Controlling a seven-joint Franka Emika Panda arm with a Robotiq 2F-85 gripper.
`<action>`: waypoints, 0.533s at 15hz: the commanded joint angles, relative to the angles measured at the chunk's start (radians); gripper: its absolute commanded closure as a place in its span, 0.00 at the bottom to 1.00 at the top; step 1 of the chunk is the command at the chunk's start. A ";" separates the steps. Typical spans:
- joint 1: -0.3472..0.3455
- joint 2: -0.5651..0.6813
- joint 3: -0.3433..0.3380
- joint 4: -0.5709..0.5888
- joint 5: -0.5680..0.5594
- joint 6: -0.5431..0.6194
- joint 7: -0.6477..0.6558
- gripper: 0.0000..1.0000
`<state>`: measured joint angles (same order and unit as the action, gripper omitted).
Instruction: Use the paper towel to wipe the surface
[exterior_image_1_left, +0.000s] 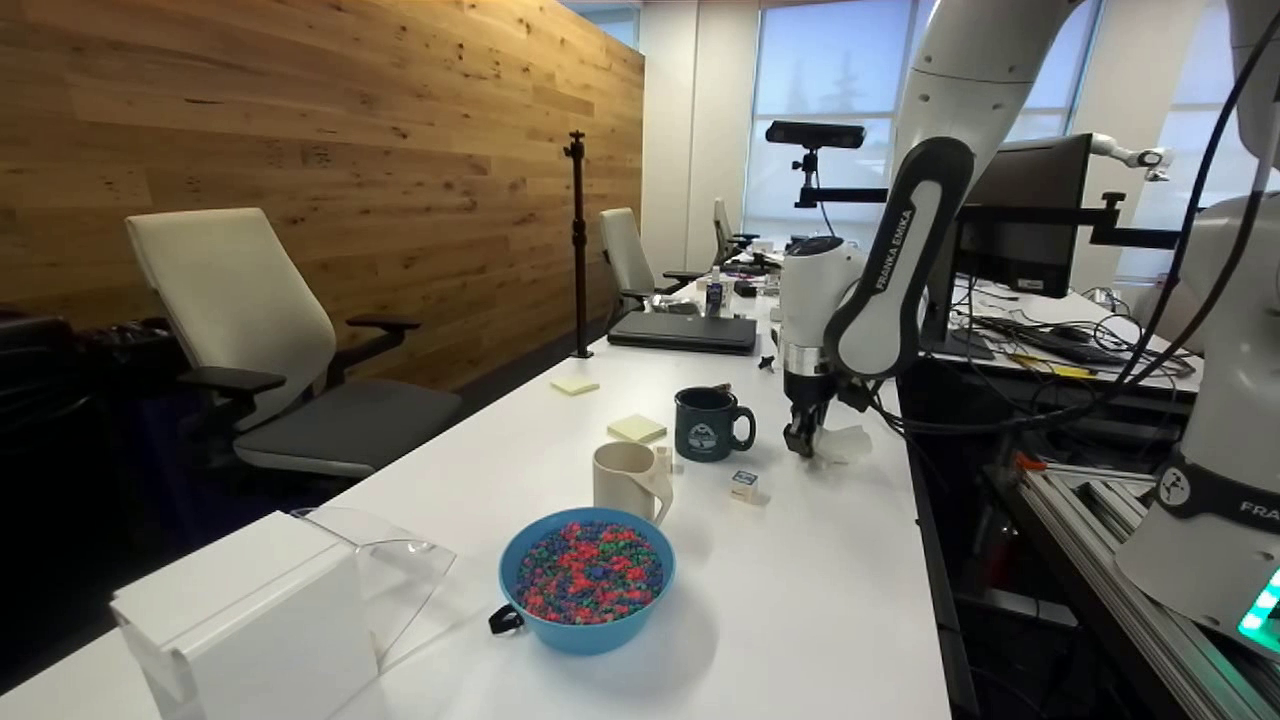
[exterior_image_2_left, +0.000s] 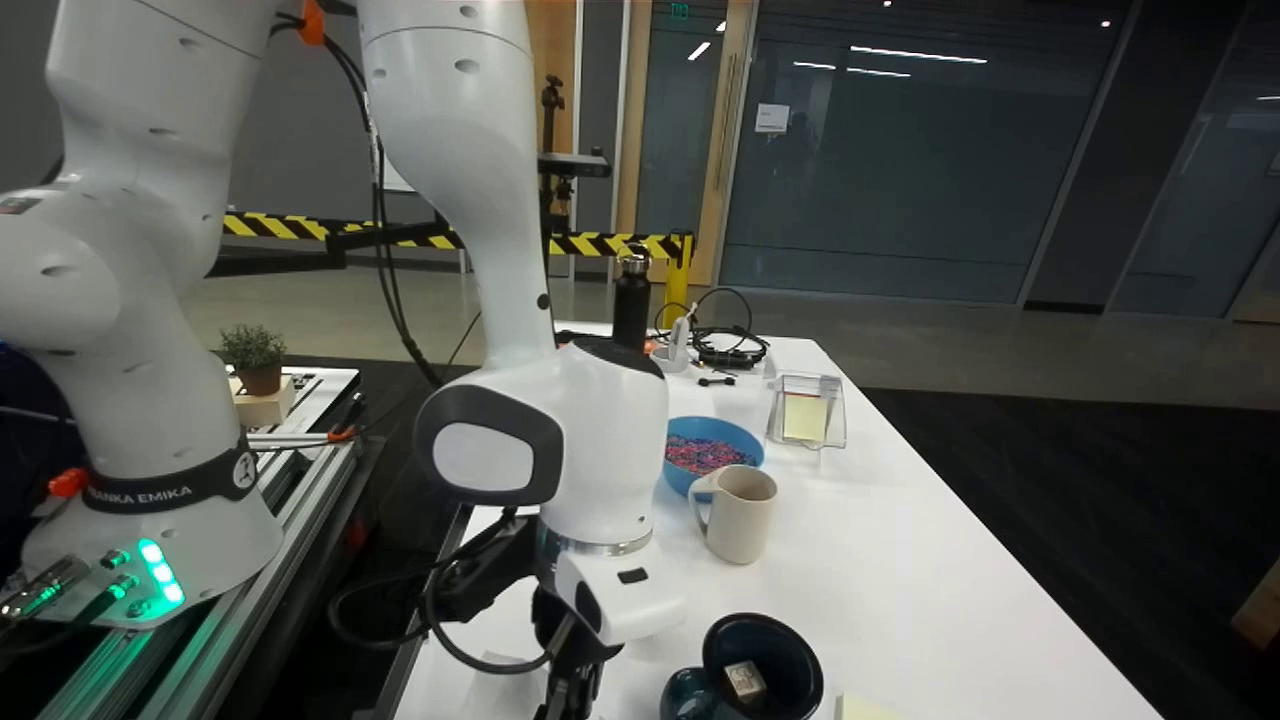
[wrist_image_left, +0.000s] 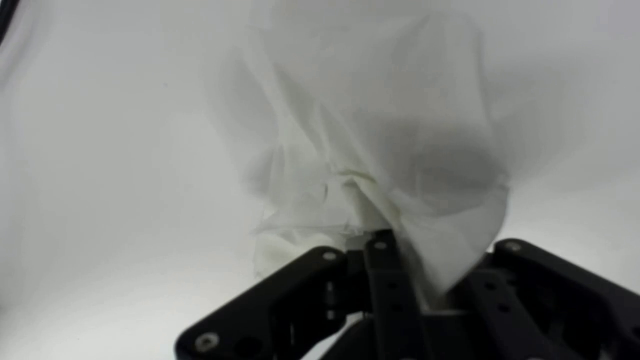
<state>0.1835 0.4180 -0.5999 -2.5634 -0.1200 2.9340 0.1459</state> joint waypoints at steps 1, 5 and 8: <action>-0.065 -0.061 0.014 -0.022 -0.052 -0.029 -0.041 0.99; -0.122 -0.043 0.028 0.014 -0.036 -0.035 -0.044 0.99; -0.153 -0.026 0.061 0.035 -0.022 -0.033 -0.032 0.99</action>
<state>0.0777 0.4088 -0.5826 -2.5462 -0.1356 2.9288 0.1156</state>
